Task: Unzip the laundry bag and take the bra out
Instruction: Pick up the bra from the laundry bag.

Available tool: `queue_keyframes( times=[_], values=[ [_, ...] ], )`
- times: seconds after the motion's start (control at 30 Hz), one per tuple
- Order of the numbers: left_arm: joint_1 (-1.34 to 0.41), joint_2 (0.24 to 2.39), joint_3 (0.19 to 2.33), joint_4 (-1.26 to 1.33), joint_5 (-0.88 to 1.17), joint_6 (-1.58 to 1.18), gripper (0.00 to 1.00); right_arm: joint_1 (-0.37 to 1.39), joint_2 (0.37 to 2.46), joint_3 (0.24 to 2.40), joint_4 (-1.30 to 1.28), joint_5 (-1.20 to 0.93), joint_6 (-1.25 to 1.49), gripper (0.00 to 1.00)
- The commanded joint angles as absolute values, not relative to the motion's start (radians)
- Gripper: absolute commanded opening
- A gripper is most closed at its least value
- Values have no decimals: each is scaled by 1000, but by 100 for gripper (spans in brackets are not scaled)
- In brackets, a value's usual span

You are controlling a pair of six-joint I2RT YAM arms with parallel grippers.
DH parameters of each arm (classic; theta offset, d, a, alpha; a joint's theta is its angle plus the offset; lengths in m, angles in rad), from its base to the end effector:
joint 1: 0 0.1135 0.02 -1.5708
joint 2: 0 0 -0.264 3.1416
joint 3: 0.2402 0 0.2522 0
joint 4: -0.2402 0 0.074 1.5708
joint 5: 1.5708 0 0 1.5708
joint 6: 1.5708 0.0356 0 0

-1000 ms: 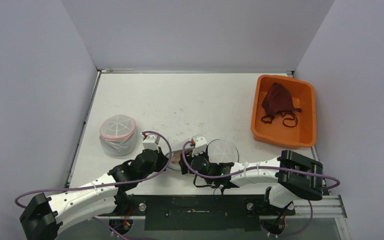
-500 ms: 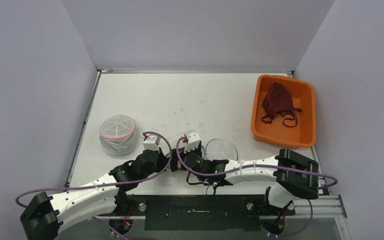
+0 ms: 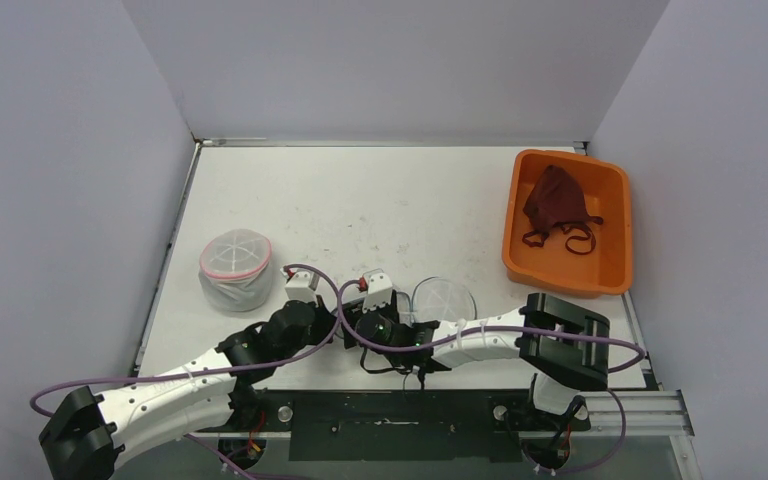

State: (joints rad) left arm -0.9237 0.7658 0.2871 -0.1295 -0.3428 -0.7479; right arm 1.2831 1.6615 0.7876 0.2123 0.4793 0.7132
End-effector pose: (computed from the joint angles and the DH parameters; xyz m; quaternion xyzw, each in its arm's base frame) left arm 0.1078 -0.1228 0.1755 -0.0020 0.8770 -0.2370 0.4180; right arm 0.1095 0.3122 0.1622 -0.1453 0.8669 0.2429 0.4104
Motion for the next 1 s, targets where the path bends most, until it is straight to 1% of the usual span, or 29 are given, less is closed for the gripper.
queue_keyframes(
  times=[0.0,0.1,0.13,0.23,0.4,0.47,0.63,0.7,0.8,0.97],
  values=[
    [-932,750,291,-87,-339,-755,0,1268,1681,796,239,539,749,64],
    [-931,748,293,-93,-339,-756,0,1260,1699,790,252,538,757,59],
    [-932,746,292,-93,-340,-757,0,1254,1706,790,252,533,757,55],
    [-931,741,287,-86,-341,-759,0,1247,1723,786,259,523,756,36],
    [-932,737,293,-101,-346,-758,0,1243,1718,767,265,512,764,13],
    [-931,727,293,-108,-351,-758,0,1244,1698,757,264,514,763,6],
    [-932,700,296,-126,-367,-767,0,1248,1584,702,286,510,717,5],
    [-932,689,298,-132,-377,-774,0,1249,1520,670,325,472,674,5],
    [-931,673,303,-140,-394,-787,0,1240,1438,656,317,388,611,5],
    [-931,658,315,-137,-428,-788,0,1232,1270,603,315,338,573,5]
  ],
)
